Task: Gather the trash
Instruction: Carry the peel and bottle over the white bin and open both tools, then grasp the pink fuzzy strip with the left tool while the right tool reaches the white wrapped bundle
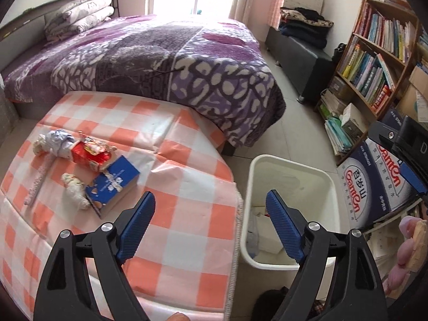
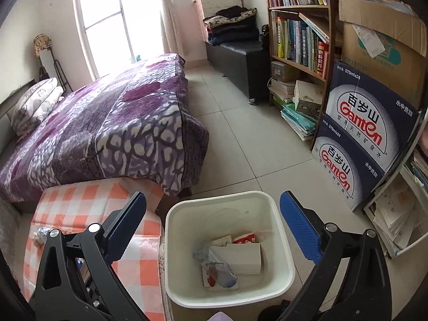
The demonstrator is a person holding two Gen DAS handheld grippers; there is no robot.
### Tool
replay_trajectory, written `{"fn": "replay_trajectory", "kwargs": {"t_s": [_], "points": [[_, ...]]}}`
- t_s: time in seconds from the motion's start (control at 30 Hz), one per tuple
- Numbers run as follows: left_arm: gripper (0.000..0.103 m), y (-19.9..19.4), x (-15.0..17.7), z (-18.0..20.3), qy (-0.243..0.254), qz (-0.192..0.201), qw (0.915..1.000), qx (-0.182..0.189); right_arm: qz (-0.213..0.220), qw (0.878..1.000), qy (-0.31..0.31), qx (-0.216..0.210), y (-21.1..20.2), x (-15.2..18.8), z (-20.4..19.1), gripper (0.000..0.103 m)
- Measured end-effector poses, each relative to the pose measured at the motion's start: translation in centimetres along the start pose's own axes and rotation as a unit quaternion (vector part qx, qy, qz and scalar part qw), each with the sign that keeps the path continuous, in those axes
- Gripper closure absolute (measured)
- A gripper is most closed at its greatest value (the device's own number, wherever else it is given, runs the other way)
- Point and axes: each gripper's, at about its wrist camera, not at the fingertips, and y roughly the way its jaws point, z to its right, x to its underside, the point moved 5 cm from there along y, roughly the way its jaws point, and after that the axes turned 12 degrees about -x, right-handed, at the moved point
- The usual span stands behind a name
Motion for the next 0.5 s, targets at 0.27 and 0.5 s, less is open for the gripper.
{"fn": "replay_trajectory", "kwargs": {"t_s": [0.27,0.5], "points": [[0.018,2.6,-0.2,-7.7,-0.024,-0.031,0.9946,-0.096,-0.044,0.997,-0.051,-0.025,2.0,2.2,-5.8,0.007],[0.018,5.5,0.2,-16.7,-0.067,-0.081,0.9815,-0.16,-0.087,0.992,-0.076,-0.059,3.8,4.6,-10.7,0.007]]}}
